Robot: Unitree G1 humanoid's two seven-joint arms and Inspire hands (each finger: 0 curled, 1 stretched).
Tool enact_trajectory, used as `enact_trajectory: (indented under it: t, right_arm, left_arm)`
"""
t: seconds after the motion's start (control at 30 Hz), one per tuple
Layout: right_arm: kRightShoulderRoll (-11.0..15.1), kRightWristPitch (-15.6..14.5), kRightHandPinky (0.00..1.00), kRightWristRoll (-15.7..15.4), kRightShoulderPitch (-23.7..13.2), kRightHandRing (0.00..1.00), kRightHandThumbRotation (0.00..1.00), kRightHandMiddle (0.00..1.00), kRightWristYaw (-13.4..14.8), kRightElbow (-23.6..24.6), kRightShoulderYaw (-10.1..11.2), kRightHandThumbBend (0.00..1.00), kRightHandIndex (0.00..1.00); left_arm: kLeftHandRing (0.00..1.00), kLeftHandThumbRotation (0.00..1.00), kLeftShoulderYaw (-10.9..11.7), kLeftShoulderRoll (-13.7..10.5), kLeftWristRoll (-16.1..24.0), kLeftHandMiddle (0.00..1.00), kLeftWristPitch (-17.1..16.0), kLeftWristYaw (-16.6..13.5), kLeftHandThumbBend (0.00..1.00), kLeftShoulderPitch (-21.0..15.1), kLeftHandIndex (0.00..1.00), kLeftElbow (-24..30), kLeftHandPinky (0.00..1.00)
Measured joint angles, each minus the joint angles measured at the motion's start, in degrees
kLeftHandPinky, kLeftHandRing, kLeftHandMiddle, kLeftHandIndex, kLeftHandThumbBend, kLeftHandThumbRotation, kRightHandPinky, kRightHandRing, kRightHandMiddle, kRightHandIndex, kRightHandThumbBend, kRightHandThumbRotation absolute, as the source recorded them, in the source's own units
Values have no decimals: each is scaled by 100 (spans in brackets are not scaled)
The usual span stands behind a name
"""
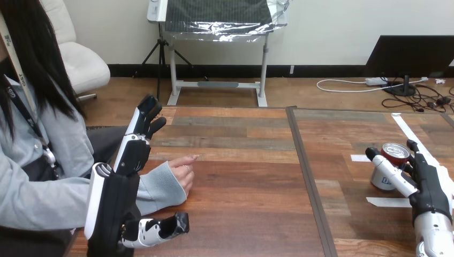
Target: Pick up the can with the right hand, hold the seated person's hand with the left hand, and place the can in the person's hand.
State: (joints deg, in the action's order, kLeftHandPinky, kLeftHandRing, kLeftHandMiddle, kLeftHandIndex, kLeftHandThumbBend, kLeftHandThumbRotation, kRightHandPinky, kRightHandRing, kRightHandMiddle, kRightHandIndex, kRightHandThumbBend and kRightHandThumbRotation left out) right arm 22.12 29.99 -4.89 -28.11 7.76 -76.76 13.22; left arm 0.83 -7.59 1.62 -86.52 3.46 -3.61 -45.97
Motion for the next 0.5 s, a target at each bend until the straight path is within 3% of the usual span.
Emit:
enact_trajectory:
  t: [0.5]
  right_arm:
    - [-2, -46, 87, 9, 0, 90, 44, 91, 18, 0, -9, 100, 95]
  left_arm:
    - [96, 73, -42, -45, -153, 98, 0, 48, 100, 84, 94, 2, 90]
